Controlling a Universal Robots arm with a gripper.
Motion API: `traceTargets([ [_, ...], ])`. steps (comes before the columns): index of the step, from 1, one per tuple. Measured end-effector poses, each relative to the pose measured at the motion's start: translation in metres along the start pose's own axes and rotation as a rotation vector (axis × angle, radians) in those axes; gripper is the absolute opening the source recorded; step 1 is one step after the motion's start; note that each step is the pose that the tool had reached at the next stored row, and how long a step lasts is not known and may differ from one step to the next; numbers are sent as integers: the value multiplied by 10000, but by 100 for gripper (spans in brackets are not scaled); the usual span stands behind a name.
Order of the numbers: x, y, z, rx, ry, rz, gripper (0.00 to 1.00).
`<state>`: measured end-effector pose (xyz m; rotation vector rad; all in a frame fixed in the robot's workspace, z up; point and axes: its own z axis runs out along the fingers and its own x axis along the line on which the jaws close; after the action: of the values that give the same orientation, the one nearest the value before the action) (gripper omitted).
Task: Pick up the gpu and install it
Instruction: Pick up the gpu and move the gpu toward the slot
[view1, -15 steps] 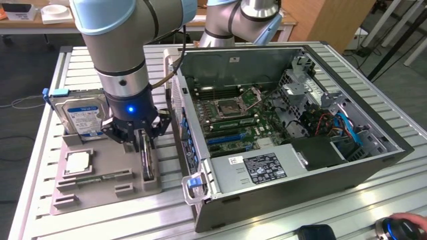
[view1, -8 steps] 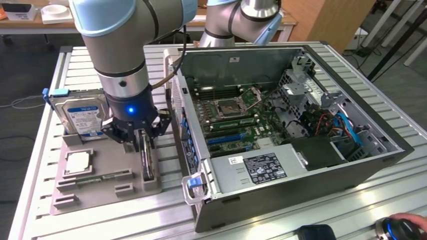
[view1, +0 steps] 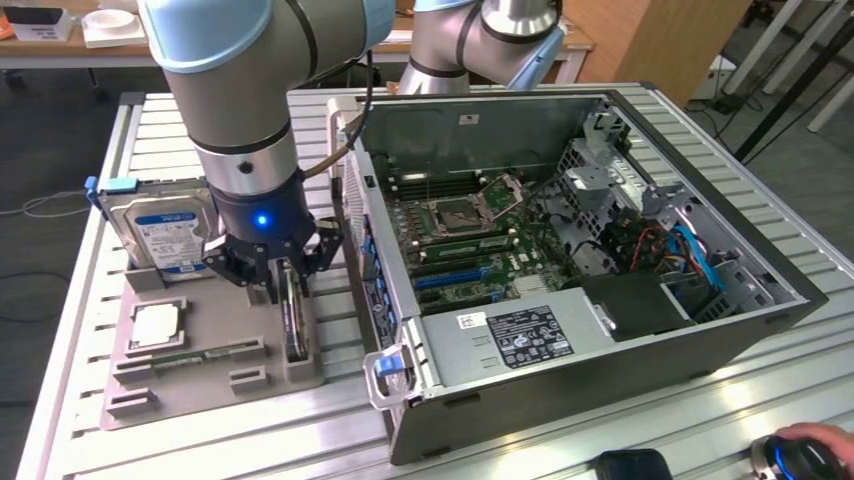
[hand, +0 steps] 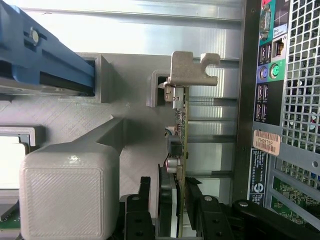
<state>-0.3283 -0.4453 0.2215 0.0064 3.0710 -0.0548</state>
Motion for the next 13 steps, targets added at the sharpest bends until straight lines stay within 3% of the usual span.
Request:
traceTargets([
  [5, 0, 0, 0, 0, 0, 0, 41],
  [9, 0, 0, 0, 0, 1, 0, 30],
  [13, 0, 0, 0, 0, 0, 0, 30],
])
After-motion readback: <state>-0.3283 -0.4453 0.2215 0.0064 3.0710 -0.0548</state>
